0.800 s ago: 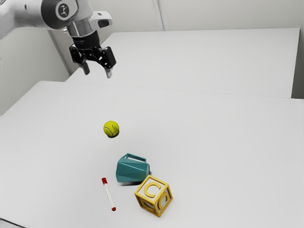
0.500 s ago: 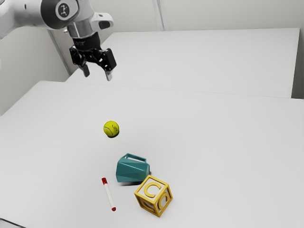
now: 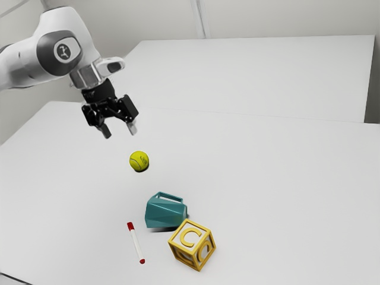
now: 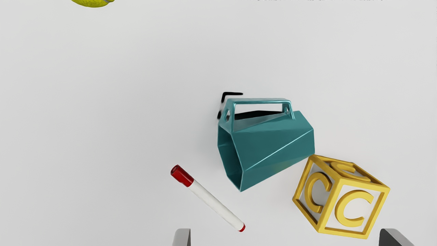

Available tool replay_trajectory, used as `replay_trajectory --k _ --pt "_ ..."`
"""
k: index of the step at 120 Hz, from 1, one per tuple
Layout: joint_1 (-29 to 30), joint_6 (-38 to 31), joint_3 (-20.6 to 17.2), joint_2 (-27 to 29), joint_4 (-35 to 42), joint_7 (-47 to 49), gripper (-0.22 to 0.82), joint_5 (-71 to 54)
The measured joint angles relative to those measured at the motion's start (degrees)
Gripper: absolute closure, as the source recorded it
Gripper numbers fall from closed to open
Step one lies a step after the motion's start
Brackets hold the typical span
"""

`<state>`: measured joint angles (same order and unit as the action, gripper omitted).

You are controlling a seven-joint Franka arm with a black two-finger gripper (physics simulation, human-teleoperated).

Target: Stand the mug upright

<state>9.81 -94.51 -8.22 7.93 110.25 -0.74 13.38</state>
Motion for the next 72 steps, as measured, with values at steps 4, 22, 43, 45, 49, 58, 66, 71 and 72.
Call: replay_trajectory --k 4,22,43,45,49,58,66,71,72 --pt "0.5 -1.5 0.0 1.0 2.3 -0.9 0.0 1.3" --pt "0.6 -8.9 0.1 3.3 12.2 -4.5 0.0 8.3" --pt "1.0 -15.5 0.2 4.7 21.3 -8.0 0.0 15.5" --pt "1.3 -16.0 0.2 4.8 22.0 -8.3 0.0 16.2" --pt "1.5 -16.9 0.2 4.8 23.3 -9.0 0.0 17.5" --pt "1.8 -18.5 0.2 4.8 25.7 -10.3 0.0 19.9" --pt "1.8 -19.6 0.2 4.9 27.6 -11.6 0.0 21.4" --pt "2.1 -20.3 0.2 4.8 28.6 -12.5 0.0 22.0" --pt "2.2 -20.4 0.2 4.8 28.8 -12.7 0.0 22.1"
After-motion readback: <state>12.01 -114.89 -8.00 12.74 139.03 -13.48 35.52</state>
